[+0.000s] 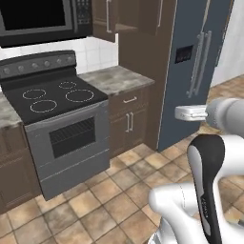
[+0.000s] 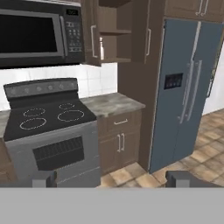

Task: Move the cutting board and knife to the sink. Then move spray from the cabinet to the counter.

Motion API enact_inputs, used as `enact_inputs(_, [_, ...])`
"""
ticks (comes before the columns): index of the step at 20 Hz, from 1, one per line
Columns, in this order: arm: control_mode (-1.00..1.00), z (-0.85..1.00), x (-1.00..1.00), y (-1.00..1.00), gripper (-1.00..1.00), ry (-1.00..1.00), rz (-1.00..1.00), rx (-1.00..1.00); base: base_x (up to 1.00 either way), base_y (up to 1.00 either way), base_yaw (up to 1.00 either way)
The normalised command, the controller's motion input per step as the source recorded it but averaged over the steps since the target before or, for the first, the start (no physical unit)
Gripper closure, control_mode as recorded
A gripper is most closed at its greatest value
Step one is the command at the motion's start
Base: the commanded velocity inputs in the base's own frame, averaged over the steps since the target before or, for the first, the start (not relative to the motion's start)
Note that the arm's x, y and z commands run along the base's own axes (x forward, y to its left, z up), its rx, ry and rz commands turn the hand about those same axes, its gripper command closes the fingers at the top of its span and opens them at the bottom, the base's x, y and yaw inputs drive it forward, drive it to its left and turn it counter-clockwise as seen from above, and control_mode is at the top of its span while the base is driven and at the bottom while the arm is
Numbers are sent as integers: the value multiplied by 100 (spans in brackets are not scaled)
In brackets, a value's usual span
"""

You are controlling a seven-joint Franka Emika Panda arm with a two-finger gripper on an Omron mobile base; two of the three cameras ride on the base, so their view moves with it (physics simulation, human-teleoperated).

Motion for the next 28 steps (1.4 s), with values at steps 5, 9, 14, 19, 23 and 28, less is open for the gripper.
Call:
enact_inputs(5, [100,0,0,0,-100,0,0,0,62,-100,6])
enact_inputs(9, [100,0,0,0,-100,0,0,0,83,-100,43])
enact_inputs(14, [100,0,0,0,-100,0,0,0,77,-76,65])
enact_inputs(19, [100,0,0,0,-100,0,0,0,100,-50,39])
enact_inputs(23, [100,0,0,0,-100,0,0,0,100,-72,24])
enact_inputs(28, [100,0,0,0,-100,0,0,0,98,-90,11])
